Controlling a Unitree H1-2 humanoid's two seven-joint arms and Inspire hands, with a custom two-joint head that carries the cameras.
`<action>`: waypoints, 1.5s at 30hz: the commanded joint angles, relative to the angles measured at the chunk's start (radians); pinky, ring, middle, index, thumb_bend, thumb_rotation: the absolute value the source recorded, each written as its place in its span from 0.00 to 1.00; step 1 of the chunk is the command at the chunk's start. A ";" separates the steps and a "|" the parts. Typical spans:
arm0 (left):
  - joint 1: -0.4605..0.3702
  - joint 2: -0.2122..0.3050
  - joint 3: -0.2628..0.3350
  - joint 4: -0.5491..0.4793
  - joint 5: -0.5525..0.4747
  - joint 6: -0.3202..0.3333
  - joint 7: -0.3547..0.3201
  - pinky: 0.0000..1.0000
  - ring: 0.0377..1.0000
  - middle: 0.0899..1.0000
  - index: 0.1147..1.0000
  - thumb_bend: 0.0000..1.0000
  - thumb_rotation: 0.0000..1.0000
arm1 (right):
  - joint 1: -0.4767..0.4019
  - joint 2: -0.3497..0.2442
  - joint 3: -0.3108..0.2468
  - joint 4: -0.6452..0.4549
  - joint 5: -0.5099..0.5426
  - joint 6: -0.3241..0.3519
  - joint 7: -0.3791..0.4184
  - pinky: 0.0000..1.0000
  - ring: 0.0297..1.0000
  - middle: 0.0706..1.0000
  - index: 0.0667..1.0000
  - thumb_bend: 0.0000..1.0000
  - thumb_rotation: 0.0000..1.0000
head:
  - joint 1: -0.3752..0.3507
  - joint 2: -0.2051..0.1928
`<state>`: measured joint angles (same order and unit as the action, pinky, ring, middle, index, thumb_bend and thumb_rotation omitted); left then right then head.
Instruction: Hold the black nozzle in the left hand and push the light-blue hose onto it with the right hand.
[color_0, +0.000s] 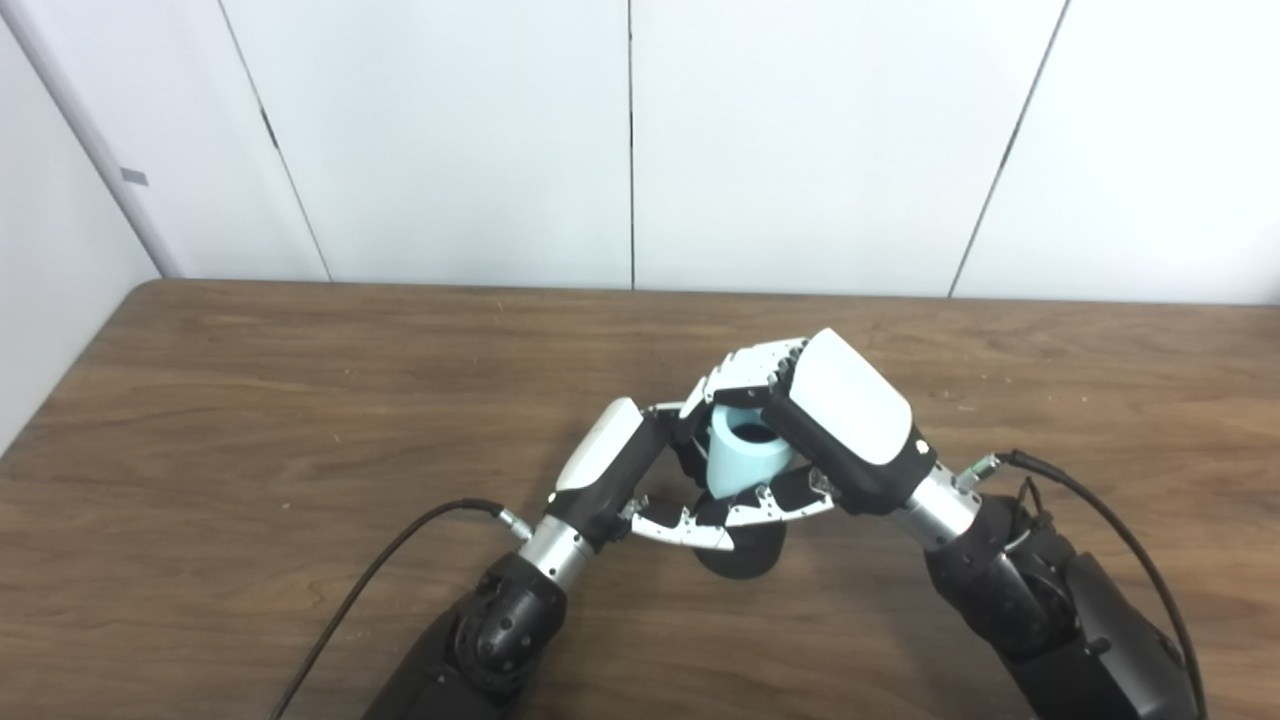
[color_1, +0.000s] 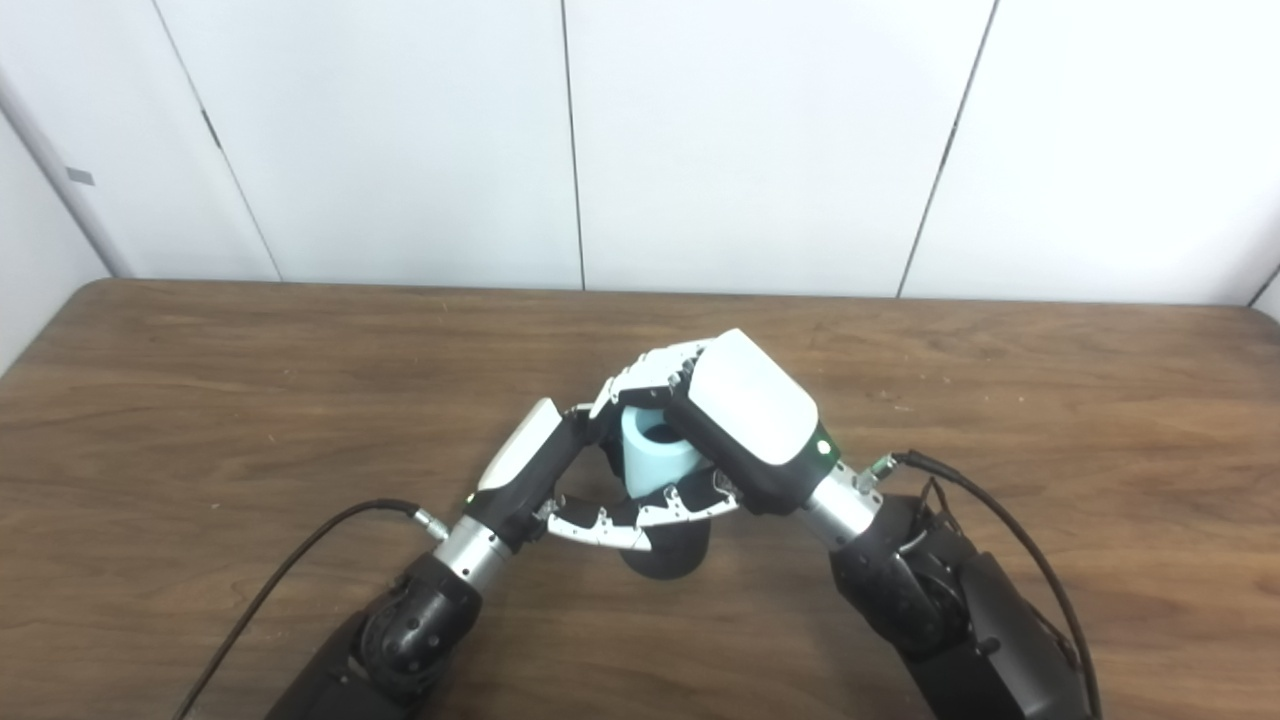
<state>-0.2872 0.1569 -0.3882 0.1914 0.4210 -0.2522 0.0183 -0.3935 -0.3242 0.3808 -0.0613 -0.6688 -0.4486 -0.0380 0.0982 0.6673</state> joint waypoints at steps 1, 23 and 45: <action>0.065 0.024 -0.018 0.045 0.045 0.048 -0.043 0.40 0.34 0.28 0.40 0.52 0.08 | 0.004 -0.017 -0.020 -0.013 -0.010 -0.015 0.011 0.45 0.52 0.47 0.45 0.53 0.01 | 0.000 0.000; 0.066 0.024 -0.014 0.041 0.038 0.054 -0.057 0.43 0.35 0.29 0.40 0.52 0.08 | 0.002 -0.116 0.091 0.013 -0.002 -0.021 -0.116 0.88 0.92 0.91 0.76 0.81 0.36 | 0.000 0.003; 0.062 0.024 -0.014 0.041 0.041 0.053 -0.060 0.43 0.35 0.29 0.40 0.52 0.08 | 0.021 -0.166 0.144 0.028 0.128 -0.021 0.017 0.84 0.90 0.93 0.86 0.77 0.33 | 0.002 0.006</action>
<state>-0.2827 0.1557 -0.3847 0.1855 0.4194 -0.2520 0.0061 -0.3942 -0.4660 0.5033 -0.0451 -0.5340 -0.4555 -0.0903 0.0997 0.6719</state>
